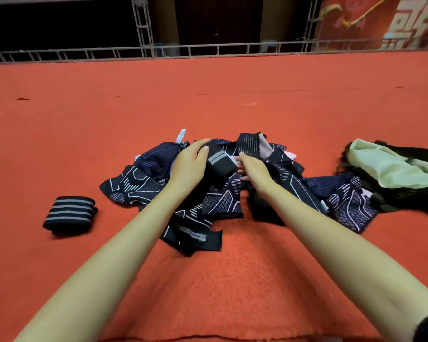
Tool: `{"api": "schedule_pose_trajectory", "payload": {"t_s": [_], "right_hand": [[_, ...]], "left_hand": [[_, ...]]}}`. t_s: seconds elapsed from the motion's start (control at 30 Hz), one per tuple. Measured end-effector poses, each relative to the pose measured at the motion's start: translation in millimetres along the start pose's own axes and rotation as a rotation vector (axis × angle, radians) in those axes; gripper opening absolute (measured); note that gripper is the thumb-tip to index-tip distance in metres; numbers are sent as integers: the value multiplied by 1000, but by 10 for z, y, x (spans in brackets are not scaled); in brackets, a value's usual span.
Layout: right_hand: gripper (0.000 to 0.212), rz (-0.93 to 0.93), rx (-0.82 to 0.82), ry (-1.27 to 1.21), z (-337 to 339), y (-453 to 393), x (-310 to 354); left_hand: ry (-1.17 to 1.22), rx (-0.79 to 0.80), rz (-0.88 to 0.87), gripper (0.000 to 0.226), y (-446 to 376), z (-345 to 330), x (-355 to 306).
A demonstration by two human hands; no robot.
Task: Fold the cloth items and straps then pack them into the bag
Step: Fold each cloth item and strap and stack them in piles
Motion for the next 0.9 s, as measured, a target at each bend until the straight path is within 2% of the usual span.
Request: {"api": "schedule_pose_trajectory", "payload": {"t_s": [0.07,0.13,0.2,0.33,0.4,0.43,0.5,0.63,0.77,0.9], "right_hand": [[41,-57,104,-198,-110,256,197],[36,-20,205,-223,-164,493,291],[28,51,304,-148,-207,747,272],[30,79,524,30,-377,1250,-80],[24,130,640,236,-467,1497,-277],[19,199,657,421,-485,1577,-360],[28,370,576,751,-451,1683,-459],[45,653,367,1033,-274,1733,-586],[59,581,121,940,75,1727,-788],[50,499,-29,768,290,1769,-850]], "left_hand": [[41,58,-11,33,144,-6,-119],[21,112,-57,30,371,-48,-144],[-8,143,-72,25,624,-59,-73],[47,172,18,13,1058,-26,220],[-56,240,-5,14,1282,-49,322],[-134,281,-33,15,1391,-73,372],[-259,363,-55,13,1612,-122,497],[-339,362,39,12,1930,-119,766],[-172,268,121,7,2025,-43,898],[-87,289,177,8,2027,-31,938]]}}
Point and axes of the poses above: each hand's wrist, its own y-axis away from the middle knuckle, its own z-axis out of the back of the hand, x = y × z, the point moved 5 cm from there along -y, towards the middle knuckle, and after that the axes turned 1 degree about z, right-handed, at the moved point
